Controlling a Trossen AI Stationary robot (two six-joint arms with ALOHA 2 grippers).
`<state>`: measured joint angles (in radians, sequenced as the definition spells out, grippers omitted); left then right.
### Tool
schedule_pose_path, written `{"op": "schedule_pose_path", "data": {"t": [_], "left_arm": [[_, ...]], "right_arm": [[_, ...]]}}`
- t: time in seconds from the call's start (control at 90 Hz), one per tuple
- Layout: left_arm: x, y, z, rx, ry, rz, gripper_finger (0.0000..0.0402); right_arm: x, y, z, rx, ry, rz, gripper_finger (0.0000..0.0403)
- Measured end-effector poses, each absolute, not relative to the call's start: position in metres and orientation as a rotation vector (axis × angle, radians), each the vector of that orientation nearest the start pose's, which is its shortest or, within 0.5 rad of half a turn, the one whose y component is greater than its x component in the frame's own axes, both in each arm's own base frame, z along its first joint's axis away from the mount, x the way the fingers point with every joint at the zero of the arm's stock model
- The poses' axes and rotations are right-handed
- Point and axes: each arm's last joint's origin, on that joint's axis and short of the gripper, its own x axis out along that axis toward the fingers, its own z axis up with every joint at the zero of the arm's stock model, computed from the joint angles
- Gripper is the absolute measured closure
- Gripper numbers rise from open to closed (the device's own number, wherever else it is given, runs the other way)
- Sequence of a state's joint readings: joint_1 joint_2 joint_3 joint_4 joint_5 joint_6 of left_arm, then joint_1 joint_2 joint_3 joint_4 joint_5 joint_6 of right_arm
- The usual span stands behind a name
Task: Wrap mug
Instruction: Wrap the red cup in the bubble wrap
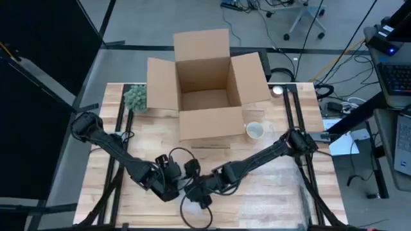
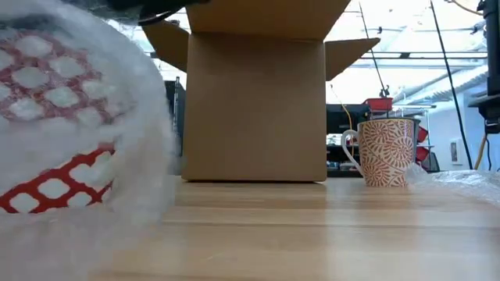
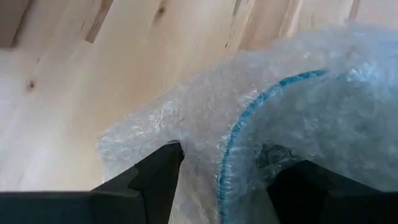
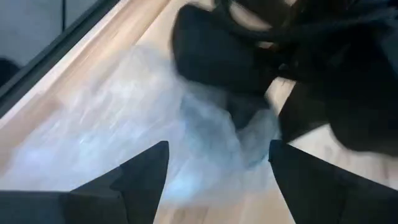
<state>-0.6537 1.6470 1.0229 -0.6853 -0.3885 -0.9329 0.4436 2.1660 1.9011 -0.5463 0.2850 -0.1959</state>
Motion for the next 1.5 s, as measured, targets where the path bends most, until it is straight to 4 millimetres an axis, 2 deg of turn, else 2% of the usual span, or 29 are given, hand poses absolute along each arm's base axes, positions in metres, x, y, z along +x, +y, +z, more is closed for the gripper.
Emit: {"op": "schedule_pose_path", "data": {"t": [0.244, 0.378, 0.556, 0.733, 0.967, 1.5], "left_arm": [[0.243, -0.173, 0.181, -0.171, 1.101, 0.297, 0.0196], [0.244, -0.174, 0.181, -0.174, 1.097, 0.283, 0.0196], [0.245, -0.175, 0.181, -0.176, 1.090, 0.266, 0.0196], [0.246, -0.176, 0.189, -0.172, 1.086, 0.246, 0.0196], [0.243, -0.180, 0.218, -0.189, 1.062, 0.168, 0.0196], [0.232, -0.171, 0.248, -0.247, 1.023, 0.124, 0.0196]], "right_arm": [[0.435, 0.225, 0.244, -0.453, 0.719, 0.254, 0.0140], [0.448, 0.228, 0.219, -0.435, 0.712, 0.242, 0.0140], [0.465, 0.219, 0.193, -0.452, 0.705, 0.197, 0.0140], [0.469, 0.211, 0.191, -0.421, 0.714, 0.174, 0.0140], [0.470, 0.209, 0.191, -0.411, 0.715, 0.163, 0.0140], [0.470, 0.208, 0.191, -0.407, 0.716, 0.158, 0.0140]]}}
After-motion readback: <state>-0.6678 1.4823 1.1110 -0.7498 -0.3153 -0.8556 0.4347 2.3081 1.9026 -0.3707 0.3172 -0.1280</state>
